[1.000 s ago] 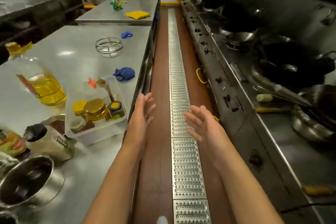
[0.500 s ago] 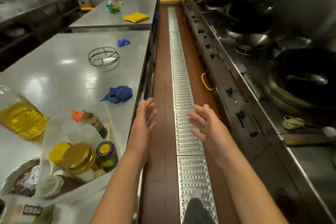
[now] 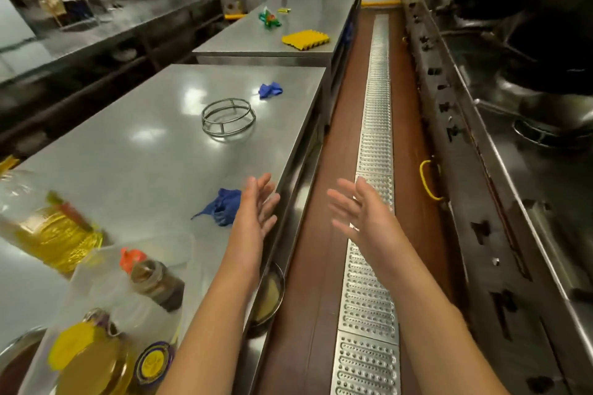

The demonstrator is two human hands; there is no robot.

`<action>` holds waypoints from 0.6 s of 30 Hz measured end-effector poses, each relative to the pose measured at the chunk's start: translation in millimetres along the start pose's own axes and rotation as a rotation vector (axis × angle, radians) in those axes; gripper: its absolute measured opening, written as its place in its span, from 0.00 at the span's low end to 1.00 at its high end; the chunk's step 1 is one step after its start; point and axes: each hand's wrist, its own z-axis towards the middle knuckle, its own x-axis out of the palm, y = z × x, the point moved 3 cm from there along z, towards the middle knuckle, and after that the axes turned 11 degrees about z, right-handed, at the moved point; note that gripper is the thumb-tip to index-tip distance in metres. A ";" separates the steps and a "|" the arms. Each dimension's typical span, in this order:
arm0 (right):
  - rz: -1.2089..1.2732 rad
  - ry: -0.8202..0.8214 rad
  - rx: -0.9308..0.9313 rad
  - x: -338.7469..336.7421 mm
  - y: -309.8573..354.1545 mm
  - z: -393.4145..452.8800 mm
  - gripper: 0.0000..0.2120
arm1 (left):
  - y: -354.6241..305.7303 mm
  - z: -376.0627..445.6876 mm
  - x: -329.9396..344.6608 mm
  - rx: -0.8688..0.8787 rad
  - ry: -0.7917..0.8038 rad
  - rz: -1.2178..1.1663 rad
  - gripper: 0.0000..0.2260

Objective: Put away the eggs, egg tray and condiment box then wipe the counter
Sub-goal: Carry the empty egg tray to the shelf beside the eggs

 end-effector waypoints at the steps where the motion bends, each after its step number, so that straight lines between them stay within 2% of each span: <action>1: -0.005 0.022 0.009 -0.8 0.7 10.1 0.32 | 1.5 10.6 4.1 -0.004 -0.003 0.006 0.34; 4: -0.009 0.017 0.042 -10.2 4.2 46.6 0.35 | 5.5 51.2 17.0 -0.037 -0.009 0.012 0.35; 9: -0.028 -0.045 0.072 -32.9 6.6 128.8 0.22 | 24.0 139.6 39.6 -0.067 -0.007 -0.014 0.34; 12: -0.055 -0.095 0.072 -42.9 21.0 181.6 0.20 | 28.3 202.1 57.8 -0.098 0.046 -0.048 0.36; 18: -0.088 -0.196 -0.038 -50.2 90.6 284.1 0.22 | -22.8 338.9 102.0 -0.014 0.174 -0.105 0.33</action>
